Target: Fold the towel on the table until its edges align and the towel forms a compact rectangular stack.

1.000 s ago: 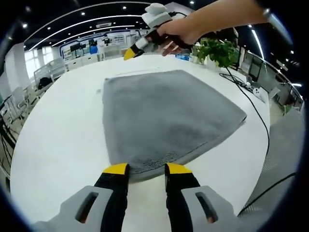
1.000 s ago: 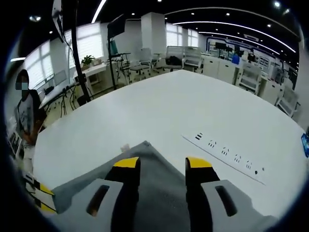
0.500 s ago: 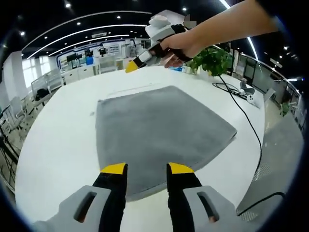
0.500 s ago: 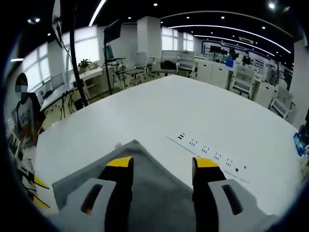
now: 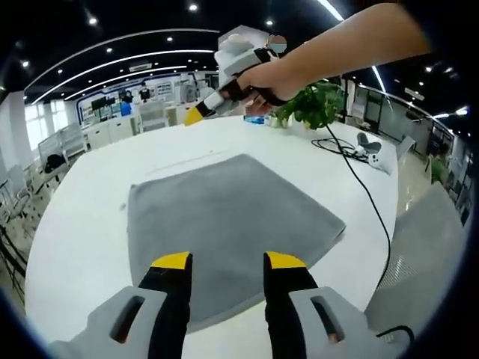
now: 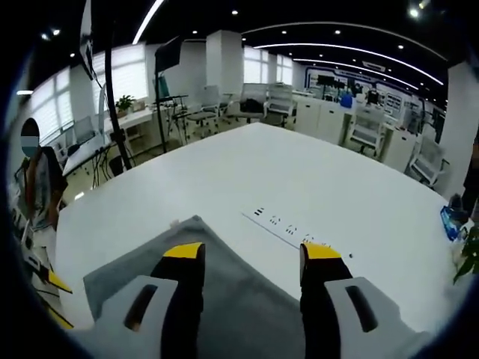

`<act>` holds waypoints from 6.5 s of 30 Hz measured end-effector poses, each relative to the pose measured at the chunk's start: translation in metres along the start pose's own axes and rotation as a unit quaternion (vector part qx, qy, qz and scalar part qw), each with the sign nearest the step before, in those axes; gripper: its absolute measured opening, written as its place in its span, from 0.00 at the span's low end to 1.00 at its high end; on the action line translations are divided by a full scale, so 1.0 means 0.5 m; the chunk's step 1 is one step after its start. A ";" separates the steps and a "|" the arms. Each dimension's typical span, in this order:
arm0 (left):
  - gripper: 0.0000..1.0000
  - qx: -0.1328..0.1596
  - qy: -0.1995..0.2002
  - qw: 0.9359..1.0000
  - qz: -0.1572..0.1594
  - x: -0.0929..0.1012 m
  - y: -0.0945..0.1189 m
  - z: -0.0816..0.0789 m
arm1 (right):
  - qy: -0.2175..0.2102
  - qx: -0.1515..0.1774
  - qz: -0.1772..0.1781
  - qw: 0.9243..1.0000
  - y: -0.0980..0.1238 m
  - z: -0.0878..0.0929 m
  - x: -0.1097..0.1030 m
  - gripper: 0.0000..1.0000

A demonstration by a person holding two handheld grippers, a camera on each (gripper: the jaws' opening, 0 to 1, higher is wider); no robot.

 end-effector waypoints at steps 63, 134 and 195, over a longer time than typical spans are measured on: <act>0.97 0.038 -0.036 0.996 0.068 0.217 -0.075 -0.124 | -0.011 0.033 0.074 0.997 0.273 0.045 0.205 0.86; 0.35 -0.087 -0.072 0.987 0.113 0.423 -0.217 0.087 | 0.000 -0.010 -0.047 0.999 0.228 0.257 0.195 0.20; 0.05 -0.117 -0.031 0.980 0.158 0.536 -0.230 0.087 | -0.095 -0.066 -0.006 0.993 0.187 0.379 0.221 0.02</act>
Point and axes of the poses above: the point that each gripper's makers call its tool centre point, and the gripper's own axes: y roughly backward along the fingers, x roughly to its right, z roughly out of its underside, the point moved 1 cm from there along y, roughly backward along the fingers, and after that the axes turned 12 degrees about x, right-handed, at the moved point
